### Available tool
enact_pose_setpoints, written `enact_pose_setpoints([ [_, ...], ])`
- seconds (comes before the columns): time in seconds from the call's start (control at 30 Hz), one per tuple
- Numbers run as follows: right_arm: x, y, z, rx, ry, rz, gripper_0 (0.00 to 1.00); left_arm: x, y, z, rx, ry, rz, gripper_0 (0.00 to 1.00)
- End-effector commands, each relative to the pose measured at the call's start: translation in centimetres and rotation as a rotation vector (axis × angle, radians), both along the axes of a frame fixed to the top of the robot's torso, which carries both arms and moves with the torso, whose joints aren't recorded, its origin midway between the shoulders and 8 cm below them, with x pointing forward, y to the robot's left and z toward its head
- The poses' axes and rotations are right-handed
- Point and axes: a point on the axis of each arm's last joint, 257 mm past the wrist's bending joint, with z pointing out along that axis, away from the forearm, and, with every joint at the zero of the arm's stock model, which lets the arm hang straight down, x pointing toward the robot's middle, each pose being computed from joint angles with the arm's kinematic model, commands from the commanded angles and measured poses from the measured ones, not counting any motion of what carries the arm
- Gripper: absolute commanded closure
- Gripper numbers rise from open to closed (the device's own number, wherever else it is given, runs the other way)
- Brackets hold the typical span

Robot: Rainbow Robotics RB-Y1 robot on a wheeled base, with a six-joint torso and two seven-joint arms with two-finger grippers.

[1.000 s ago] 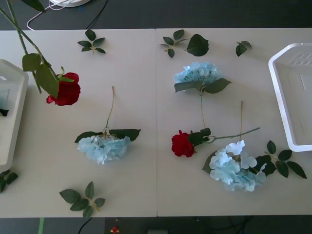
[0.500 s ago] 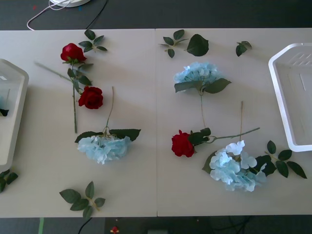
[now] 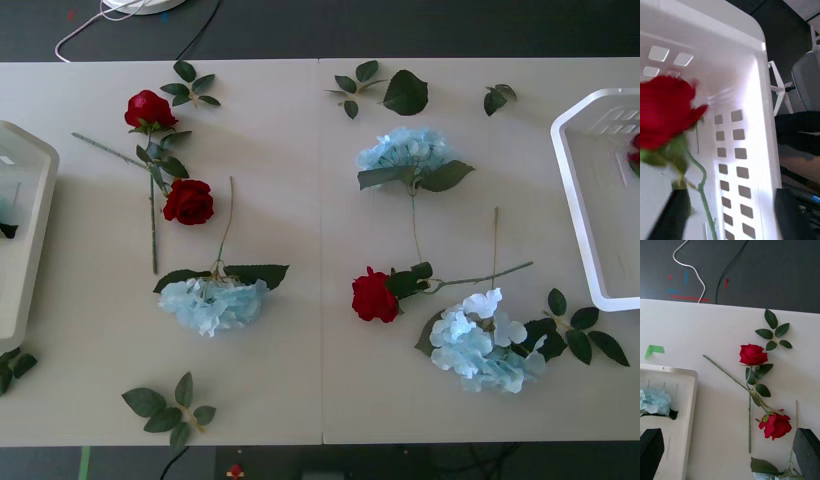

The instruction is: Place the red flowers into the right box and the blue flowers into the left box. If a person shows an open palm, hand one flower to the person first, then continue sorting.

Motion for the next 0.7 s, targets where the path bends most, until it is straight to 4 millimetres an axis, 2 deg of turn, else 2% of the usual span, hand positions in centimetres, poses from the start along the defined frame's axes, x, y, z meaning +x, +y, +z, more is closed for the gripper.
enact_pose_setpoints([
  [0.03, 1.4, 0.8, 2.1, -0.011, -0.039, 0.018, 0.00, -0.8, 4.4, 1.2, 0.029, -0.015, 0.077, 0.00],
  [0.13, 1.3, 0.7, 2.1, -0.008, -0.038, 0.014, 0.00, -0.4, 6.0, 0.0, 0.079, 0.021, 0.059, 0.00],
  [0.27, 1.1, 1.0, 2.0, 0.017, -0.029, 0.002, 0.00, 0.6, 7.0, -1.1, 0.108, 0.038, 0.014, 0.00],
  [0.4, 0.4, 2.0, 2.6, 0.048, -0.007, -0.014, 0.00, 1.6, 8.2, -3.1, 0.116, 0.073, -0.035, 0.00],
  [0.53, -1.3, 3.3, 3.3, 0.079, 0.020, -0.028, 0.00, 2.5, 8.4, -6.0, 0.116, 0.116, -0.090, 0.00],
  [0.7, -3.6, 5.7, 4.2, 0.119, 0.046, -0.006, 0.00, 3.7, 6.9, -11.0, 0.150, 0.185, -0.134, 0.00],
])
